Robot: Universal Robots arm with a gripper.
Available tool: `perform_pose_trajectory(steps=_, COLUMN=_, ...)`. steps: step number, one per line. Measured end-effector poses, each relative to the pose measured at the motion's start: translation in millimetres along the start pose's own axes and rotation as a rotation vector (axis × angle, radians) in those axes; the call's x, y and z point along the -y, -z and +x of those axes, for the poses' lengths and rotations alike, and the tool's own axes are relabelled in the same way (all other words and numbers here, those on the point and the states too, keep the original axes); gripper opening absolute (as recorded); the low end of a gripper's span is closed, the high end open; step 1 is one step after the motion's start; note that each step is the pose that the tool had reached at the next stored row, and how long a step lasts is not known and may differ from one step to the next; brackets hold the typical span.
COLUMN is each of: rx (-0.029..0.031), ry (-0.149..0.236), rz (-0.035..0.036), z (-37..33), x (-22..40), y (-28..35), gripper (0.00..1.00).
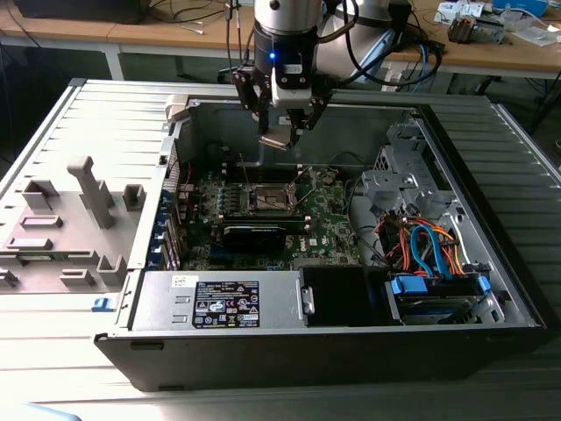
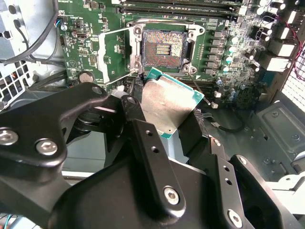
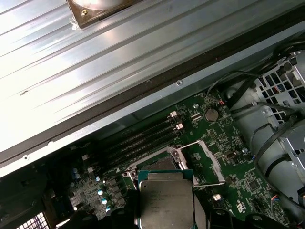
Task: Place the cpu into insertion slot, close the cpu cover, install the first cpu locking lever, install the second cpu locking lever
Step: 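Place the cpu into insertion slot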
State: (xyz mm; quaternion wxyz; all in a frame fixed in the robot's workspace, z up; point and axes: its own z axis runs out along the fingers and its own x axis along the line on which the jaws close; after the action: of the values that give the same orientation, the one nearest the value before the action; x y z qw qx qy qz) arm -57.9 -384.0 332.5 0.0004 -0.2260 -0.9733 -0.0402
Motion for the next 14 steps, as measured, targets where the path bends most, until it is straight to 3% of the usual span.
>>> perform_pose_trajectory(steps=14, rx=0.0015, ry=-0.018, rz=-0.0003, z=0.0, x=0.0, y=-0.1, gripper=0.55)
